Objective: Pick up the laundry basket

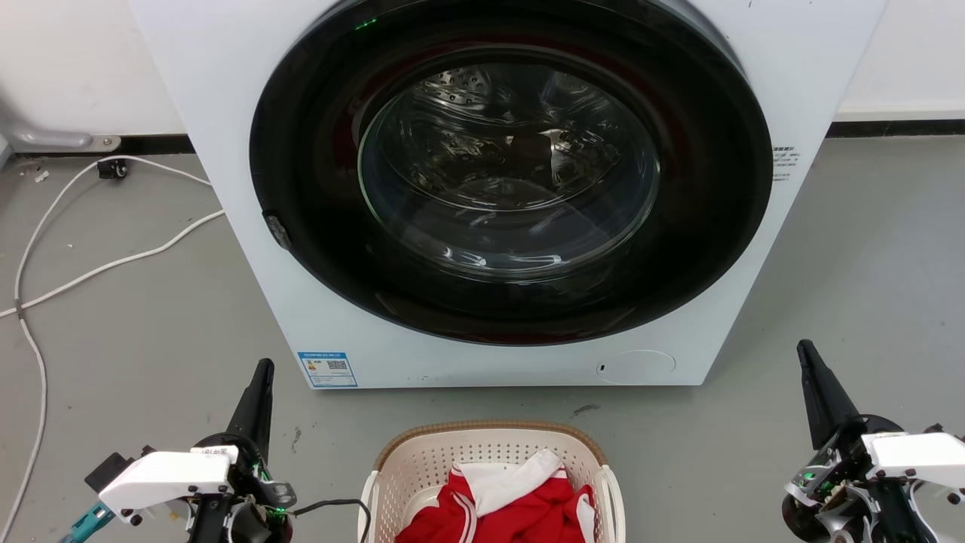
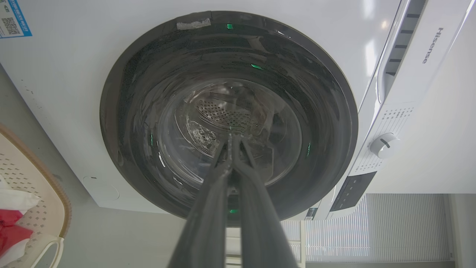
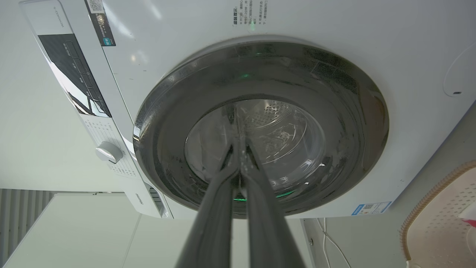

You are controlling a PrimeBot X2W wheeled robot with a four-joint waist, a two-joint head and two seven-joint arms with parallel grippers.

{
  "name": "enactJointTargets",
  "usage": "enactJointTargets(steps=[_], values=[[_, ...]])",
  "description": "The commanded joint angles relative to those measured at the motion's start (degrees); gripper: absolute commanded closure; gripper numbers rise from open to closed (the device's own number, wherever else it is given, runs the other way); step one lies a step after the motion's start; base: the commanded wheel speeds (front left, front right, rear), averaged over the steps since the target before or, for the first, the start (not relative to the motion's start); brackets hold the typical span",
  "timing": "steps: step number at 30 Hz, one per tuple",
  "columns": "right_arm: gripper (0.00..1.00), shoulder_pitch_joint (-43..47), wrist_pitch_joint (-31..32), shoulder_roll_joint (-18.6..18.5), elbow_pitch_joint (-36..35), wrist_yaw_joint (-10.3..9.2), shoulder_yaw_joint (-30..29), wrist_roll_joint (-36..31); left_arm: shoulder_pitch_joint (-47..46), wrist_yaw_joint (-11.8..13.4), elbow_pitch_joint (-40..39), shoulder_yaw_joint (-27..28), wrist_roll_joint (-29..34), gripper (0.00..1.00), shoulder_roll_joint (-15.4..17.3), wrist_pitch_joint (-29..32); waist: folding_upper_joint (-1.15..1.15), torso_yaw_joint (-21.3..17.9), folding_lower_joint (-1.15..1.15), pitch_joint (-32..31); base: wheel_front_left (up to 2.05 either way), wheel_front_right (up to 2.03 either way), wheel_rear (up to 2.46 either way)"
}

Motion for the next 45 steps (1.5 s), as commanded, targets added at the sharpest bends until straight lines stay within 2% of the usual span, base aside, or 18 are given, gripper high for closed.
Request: enactJointTargets(steps=[1,33,34,45], values=[[1.00,-0.7,0.2,0.3,0.1,0.02,-0.1,-0.4,-0.5,0.0,0.0,0.2,0.2,1.00,0.0,0.1,0.00,0.0,0.00,0.0,0.00,0.00,0.00],[1.00,-0.7,0.3,0.4,0.1,0.02,-0.2,-0.5,-0.5,0.0,0.0,0.3,0.3,1.00,-0.1,0.2,0.00,0.0,0.00,0.0,0.00,0.00,0.00],[0.00,0.0,0.1,0.1,0.0,0.00,-0.2,-0.2,0.0,0.0,0.0,0.1,0.0,0.00,-0.1,0.0,0.00,0.0,0.00,0.0,0.00,0.00,0.00],[0.00,1.1,-2.4,0.2,-0.6,0.00,2.4,-1.4,0.6,0.0,-0.6,-2.3,0.0,0.00,-0.2,-2.5,0.00,0.0,0.00,0.1,0.00,0.00,0.00]])
